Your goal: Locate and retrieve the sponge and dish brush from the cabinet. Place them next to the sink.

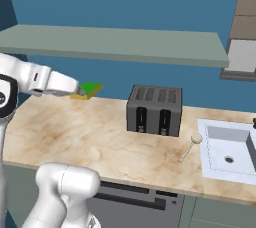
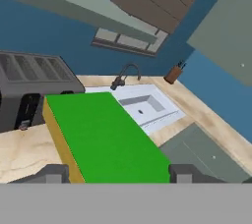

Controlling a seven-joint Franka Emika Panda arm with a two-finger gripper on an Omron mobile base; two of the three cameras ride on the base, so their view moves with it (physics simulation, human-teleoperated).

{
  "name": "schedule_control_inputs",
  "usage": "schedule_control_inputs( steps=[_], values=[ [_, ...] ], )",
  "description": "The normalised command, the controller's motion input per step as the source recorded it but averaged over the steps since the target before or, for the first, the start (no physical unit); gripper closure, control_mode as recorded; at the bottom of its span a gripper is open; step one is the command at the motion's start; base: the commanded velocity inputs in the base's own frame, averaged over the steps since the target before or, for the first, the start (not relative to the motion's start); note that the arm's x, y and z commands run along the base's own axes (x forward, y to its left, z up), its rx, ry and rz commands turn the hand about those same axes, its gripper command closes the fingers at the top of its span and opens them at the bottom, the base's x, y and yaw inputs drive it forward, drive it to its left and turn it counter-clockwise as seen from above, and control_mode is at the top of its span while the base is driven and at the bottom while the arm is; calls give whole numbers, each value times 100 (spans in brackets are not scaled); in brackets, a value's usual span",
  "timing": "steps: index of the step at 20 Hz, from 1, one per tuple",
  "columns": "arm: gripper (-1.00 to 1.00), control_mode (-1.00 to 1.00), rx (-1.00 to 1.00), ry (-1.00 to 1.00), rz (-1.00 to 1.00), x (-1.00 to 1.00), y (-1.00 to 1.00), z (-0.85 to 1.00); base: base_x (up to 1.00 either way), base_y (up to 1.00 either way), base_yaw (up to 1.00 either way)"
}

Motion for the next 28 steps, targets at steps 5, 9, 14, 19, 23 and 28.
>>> schedule_control_inputs(
  steps=[5, 9, 14, 19, 23, 28],
  values=[
    [100, -100, 3, 6, -14, 5, -69, -32, 0, 0, 0],
    [100, -100, 3, 2, -9, 2, -53, -26, 0, 0, 0],
    [100, -100, 11, 3, -10, 15, -66, -49, 0, 0, 0],
    [100, -100, 6, -6, 0, 26, -46, -72, 0, 0, 0],
    [100, -100, 0, -9, 0, 33, -37, -67, 0, 0, 0],
    [100, -100, 0, -14, 0, 34, -29, -53, 0, 0, 0]
  ],
)
